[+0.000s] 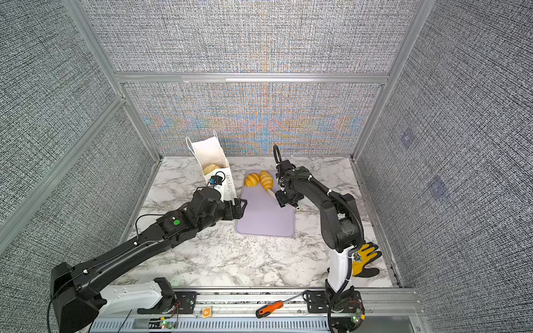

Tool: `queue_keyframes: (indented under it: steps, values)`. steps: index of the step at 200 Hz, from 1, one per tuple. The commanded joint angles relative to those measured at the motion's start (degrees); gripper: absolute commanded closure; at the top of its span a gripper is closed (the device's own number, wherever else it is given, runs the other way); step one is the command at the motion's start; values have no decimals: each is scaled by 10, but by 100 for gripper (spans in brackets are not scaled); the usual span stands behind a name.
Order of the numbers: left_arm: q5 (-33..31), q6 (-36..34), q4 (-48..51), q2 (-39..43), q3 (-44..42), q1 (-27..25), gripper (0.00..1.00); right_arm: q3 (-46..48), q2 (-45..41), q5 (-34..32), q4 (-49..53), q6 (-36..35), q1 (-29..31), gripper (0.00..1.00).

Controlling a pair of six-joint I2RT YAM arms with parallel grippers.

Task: Place the fake bread into the paper bag
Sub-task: 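Close the tongs around the striped croissant roll with the right gripper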

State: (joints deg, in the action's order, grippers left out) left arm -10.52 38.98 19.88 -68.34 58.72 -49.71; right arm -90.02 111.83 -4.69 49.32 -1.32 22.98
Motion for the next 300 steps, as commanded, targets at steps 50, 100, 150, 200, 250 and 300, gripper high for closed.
queue_keyframes:
  steps: [50,100,150,200,250,300]
  values:
    - [-11,-4,9,10,2,-1,6,-21,11,41,-8,35,5,30]
    - [-10,-5,8,8,-1,-2,6,-52,38,39,-3,54,9,28]
    - [-12,-8,13,9,0,-2,6,-114,90,28,18,56,11,28]
    - [-18,-8,19,12,-2,-2,6,-151,129,1,31,55,11,26]
    - [-21,-13,23,12,0,-2,6,-187,154,8,33,56,14,26]
    - [-25,-15,28,15,1,-2,6,-230,190,3,45,49,14,26]
